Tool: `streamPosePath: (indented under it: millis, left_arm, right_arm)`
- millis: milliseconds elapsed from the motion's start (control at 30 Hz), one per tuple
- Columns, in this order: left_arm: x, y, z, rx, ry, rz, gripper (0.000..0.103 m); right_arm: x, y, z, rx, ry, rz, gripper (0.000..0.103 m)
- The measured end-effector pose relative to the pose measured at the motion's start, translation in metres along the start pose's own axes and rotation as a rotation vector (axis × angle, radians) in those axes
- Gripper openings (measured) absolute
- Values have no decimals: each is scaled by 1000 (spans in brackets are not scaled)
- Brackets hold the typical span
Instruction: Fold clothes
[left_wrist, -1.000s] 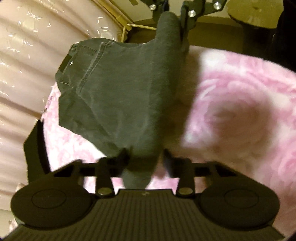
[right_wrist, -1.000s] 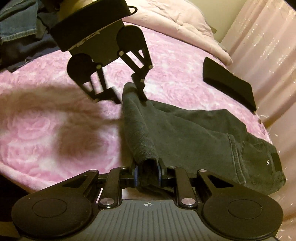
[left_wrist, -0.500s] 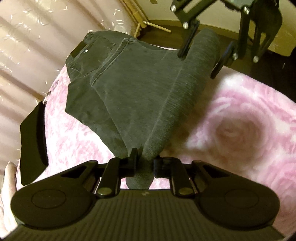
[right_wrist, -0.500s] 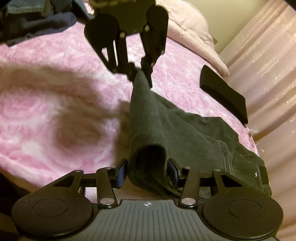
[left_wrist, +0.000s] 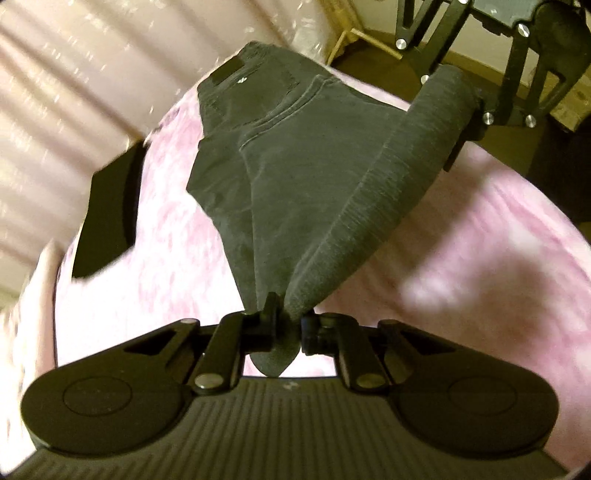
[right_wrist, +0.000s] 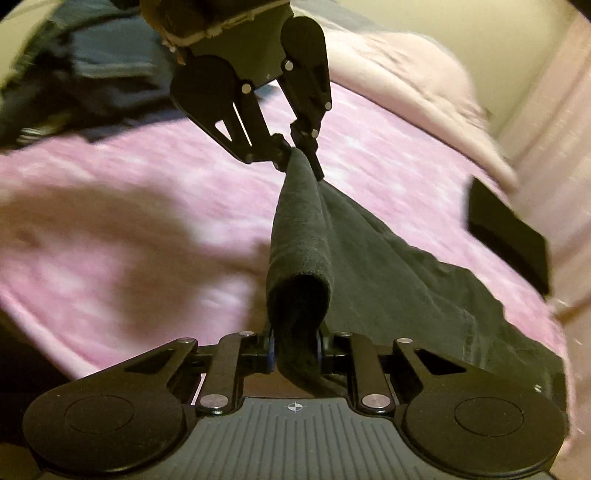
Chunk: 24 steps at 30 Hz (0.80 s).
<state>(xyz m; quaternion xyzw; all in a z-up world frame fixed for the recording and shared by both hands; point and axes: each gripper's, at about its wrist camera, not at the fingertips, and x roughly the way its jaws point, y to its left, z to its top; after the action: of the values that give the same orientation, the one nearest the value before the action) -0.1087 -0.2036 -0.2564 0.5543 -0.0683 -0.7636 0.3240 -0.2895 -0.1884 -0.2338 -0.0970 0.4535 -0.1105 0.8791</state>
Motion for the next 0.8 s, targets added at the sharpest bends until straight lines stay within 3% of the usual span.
streamPosePath:
  millis: [133, 233, 367, 433, 533, 667, 800]
  left_arm:
    - [-25, -29, -33, -60, 83, -10, 8]
    - [-28, -47, -45, -124, 132, 3, 9]
    - [-21, -60, -45, -207, 249, -4, 19]
    - [-24, -65, -47, -277, 317, -8, 23]
    - [-42, -61, -43, -455, 400, 45, 23]
    - [-58, -34, -16, -765, 455, 191, 23]
    - [-41, -7, 25, -993, 389, 254, 30]
  right_arm:
    - [0, 11, 12, 29, -44, 191, 18]
    - [4, 7, 16, 8, -55, 270, 19]
    - [0, -12, 1, -60, -53, 353, 50]
    - [-8, -35, -14, -52, -47, 364, 51]
    - [-17, -72, -38, -15, -41, 365, 51]
    - [-9, -145, -70, 139, -41, 326, 51]
    - [18, -209, -83, 338, -16, 375, 51]
